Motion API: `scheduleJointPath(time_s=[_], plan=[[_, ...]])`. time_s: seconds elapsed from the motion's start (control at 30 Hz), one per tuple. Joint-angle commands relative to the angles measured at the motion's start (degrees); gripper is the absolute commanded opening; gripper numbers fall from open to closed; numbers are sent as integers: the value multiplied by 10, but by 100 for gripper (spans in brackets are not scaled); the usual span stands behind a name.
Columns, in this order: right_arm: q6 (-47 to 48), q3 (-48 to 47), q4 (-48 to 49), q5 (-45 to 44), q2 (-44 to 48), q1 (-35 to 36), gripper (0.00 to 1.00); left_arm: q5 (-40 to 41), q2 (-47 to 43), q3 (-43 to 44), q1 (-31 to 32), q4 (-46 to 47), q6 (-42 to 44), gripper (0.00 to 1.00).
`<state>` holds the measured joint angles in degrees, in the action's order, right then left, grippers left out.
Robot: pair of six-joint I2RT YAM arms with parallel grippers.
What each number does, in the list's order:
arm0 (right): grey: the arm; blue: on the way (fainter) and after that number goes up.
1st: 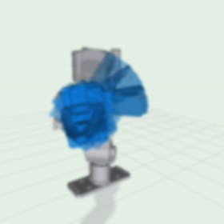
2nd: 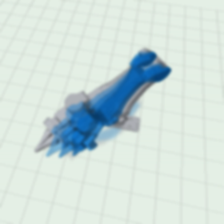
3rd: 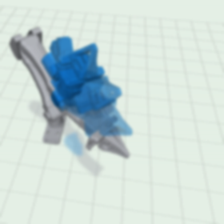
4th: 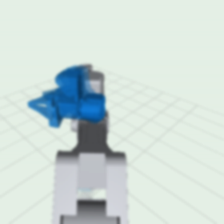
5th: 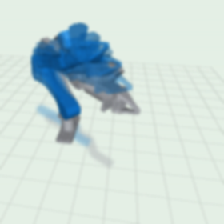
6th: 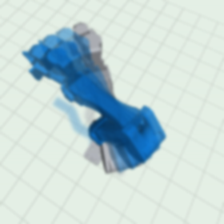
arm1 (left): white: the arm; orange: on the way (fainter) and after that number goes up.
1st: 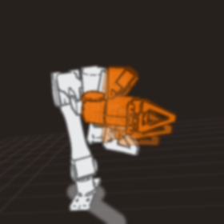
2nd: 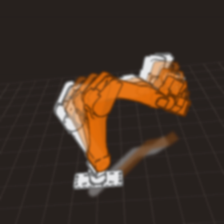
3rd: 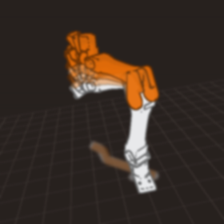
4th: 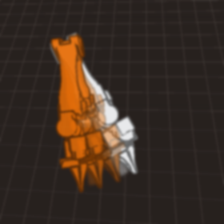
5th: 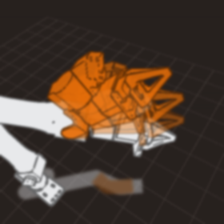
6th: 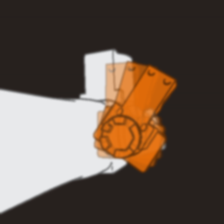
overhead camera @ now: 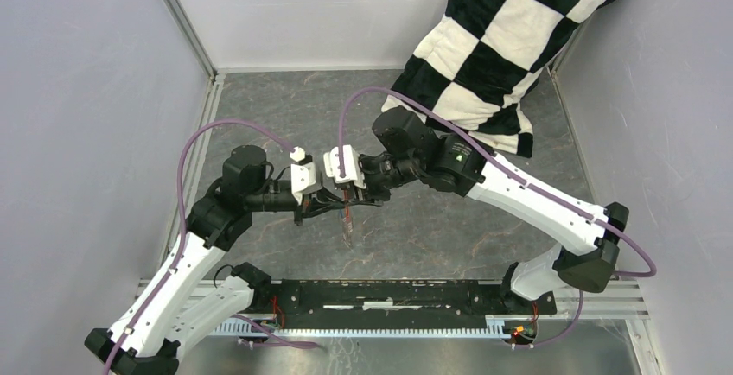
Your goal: Put the keys on the keyring
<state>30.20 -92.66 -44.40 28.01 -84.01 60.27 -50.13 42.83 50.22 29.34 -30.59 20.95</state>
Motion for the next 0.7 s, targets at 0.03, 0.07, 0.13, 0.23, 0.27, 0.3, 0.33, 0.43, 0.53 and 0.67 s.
scheduleJointPath(time_s=[0.03, 0.07, 0.13, 0.23, 0.27, 0.3, 0.33, 0.43, 0.53, 0.67], plan=[[4, -37, -7, -10, -19, 9, 37, -27, -8, 27, -1, 4, 31, 2], [4, -37, -7, -10, -21, 9, 36, -26, -9, 27, -1, 4, 33, 2], [3, -36, -8, -9, -24, 9, 33, -28, -11, 26, -1, 3, 33, 2], [0, -33, -7, -9, -28, 9, 32, -30, -16, 25, -1, 3, 34, 2], [0, -31, -7, -9, -28, 9, 31, -30, -16, 25, -1, 3, 35, 2], [0, -31, -8, -9, -29, 9, 30, -31, -17, 26, -1, 3, 36, 2], [-1, -31, -6, -9, -29, 9, 26, -31, -18, 25, -1, 3, 37, 2], [-1, -32, -3, -10, -29, 9, 9, -37, -19, 22, -1, 3, 37, 2], [-8, -23, 12, -26, -21, 9, 0, -38, -22, 20, -1, 3, 39, 3], [-27, 27, 75, -27, 19, 9, 0, -35, -30, 16, -1, 3, 39, 29]])
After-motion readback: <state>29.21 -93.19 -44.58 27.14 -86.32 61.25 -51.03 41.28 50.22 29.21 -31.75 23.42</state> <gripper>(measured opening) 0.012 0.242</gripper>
